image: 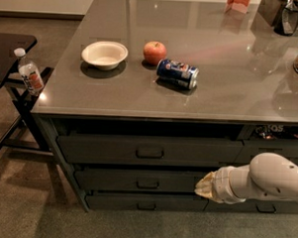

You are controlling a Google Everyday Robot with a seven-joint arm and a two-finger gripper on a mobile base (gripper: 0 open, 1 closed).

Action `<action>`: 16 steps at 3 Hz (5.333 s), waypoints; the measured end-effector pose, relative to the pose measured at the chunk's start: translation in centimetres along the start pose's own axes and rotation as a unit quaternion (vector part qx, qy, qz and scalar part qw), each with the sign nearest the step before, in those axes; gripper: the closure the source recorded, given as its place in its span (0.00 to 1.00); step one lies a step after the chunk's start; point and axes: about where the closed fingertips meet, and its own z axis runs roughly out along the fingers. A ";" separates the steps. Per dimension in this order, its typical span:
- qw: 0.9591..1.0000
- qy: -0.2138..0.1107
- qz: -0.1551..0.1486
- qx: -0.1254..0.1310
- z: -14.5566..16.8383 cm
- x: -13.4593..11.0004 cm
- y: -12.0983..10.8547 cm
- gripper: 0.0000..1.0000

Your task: Open bottom drawer

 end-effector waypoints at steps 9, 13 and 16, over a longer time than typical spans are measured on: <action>0.999 -0.014 -0.024 0.033 19.3 13.7 3.1 0.00; 0.997 0.021 -0.077 0.021 28.7 17.1 3.0 0.00; 0.997 -0.007 -0.081 0.019 31.8 18.1 2.6 0.00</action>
Offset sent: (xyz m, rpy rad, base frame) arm 0.0121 0.0053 -0.0617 0.0348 0.0265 -0.0522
